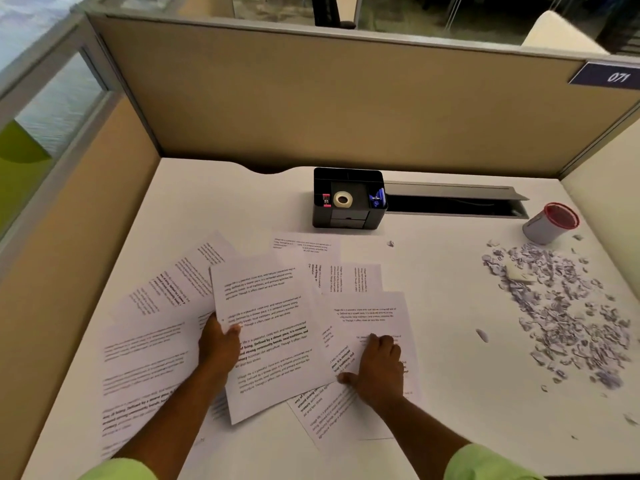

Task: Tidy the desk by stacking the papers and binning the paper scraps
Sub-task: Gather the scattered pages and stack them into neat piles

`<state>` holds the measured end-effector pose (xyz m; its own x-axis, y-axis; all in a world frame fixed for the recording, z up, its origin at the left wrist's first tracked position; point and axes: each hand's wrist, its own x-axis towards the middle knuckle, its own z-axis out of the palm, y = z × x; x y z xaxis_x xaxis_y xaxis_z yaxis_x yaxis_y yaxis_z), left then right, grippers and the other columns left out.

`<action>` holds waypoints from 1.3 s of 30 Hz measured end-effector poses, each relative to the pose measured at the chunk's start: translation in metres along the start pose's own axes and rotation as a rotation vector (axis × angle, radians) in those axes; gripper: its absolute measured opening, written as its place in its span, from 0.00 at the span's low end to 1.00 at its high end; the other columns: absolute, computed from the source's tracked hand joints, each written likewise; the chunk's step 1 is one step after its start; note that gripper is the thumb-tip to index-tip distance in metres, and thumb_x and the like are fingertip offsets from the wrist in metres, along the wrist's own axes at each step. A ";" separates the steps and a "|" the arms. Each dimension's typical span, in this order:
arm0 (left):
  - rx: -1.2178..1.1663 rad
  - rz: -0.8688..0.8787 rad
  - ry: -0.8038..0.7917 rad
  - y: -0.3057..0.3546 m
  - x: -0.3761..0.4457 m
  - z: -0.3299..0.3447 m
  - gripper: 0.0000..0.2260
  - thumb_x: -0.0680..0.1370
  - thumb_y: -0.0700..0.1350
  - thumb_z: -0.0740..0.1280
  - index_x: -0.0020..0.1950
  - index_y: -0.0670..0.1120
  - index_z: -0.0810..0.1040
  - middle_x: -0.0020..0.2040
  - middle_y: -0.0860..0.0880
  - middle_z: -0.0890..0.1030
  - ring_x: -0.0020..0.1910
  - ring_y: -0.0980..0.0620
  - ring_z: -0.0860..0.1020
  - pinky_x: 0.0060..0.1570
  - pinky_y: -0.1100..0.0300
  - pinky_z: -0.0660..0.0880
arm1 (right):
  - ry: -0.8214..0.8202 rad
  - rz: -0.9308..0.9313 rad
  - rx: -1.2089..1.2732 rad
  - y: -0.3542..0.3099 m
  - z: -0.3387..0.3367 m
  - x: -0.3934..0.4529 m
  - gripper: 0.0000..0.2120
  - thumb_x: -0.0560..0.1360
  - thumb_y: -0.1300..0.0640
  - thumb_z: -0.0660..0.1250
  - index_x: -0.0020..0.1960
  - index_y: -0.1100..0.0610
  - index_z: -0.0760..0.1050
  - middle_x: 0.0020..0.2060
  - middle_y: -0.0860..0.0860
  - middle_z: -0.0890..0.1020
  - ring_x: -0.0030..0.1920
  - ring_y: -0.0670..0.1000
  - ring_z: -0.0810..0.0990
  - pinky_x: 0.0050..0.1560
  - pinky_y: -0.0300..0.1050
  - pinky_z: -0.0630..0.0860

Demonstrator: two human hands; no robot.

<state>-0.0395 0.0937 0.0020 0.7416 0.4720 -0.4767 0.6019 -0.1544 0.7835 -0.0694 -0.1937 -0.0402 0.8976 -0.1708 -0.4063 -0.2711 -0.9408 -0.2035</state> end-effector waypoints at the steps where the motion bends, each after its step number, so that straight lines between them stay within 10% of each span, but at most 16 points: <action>1: -0.005 -0.003 -0.004 0.000 0.001 0.000 0.18 0.80 0.35 0.63 0.70 0.45 0.71 0.64 0.42 0.77 0.60 0.41 0.77 0.52 0.51 0.77 | 0.005 0.000 0.007 -0.001 -0.002 0.001 0.51 0.62 0.32 0.79 0.73 0.56 0.61 0.66 0.53 0.69 0.65 0.54 0.69 0.63 0.49 0.76; 8: -0.008 -0.040 -0.016 0.000 0.007 -0.008 0.18 0.81 0.36 0.63 0.71 0.44 0.70 0.64 0.41 0.77 0.61 0.40 0.77 0.54 0.48 0.77 | -0.088 0.050 0.128 -0.002 -0.010 0.011 0.45 0.62 0.42 0.83 0.69 0.54 0.64 0.62 0.51 0.72 0.62 0.53 0.74 0.59 0.50 0.79; 17: -0.068 -0.045 -0.029 -0.001 0.018 -0.029 0.17 0.80 0.35 0.63 0.69 0.44 0.72 0.64 0.43 0.78 0.56 0.46 0.77 0.51 0.53 0.76 | -0.130 0.042 0.367 0.019 -0.039 0.027 0.09 0.77 0.47 0.71 0.55 0.48 0.78 0.50 0.45 0.81 0.52 0.50 0.82 0.52 0.46 0.78; 28: -0.108 -0.100 0.006 -0.022 0.025 -0.048 0.17 0.80 0.33 0.64 0.68 0.43 0.74 0.64 0.41 0.78 0.57 0.44 0.77 0.56 0.50 0.75 | 0.017 0.399 0.660 0.094 -0.042 0.015 0.09 0.76 0.50 0.72 0.52 0.55 0.79 0.48 0.53 0.85 0.47 0.55 0.83 0.52 0.56 0.82; 39: -0.060 -0.170 0.051 -0.038 0.014 -0.038 0.17 0.79 0.32 0.63 0.68 0.40 0.73 0.64 0.38 0.77 0.61 0.38 0.77 0.53 0.52 0.73 | 0.078 0.556 0.300 0.062 -0.026 -0.013 0.43 0.67 0.34 0.77 0.65 0.65 0.69 0.61 0.63 0.71 0.64 0.66 0.71 0.60 0.60 0.76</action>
<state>-0.0633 0.1393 -0.0186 0.6136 0.5301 -0.5851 0.6977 -0.0171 0.7162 -0.0890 -0.2576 -0.0249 0.6146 -0.6414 -0.4592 -0.7791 -0.5846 -0.2263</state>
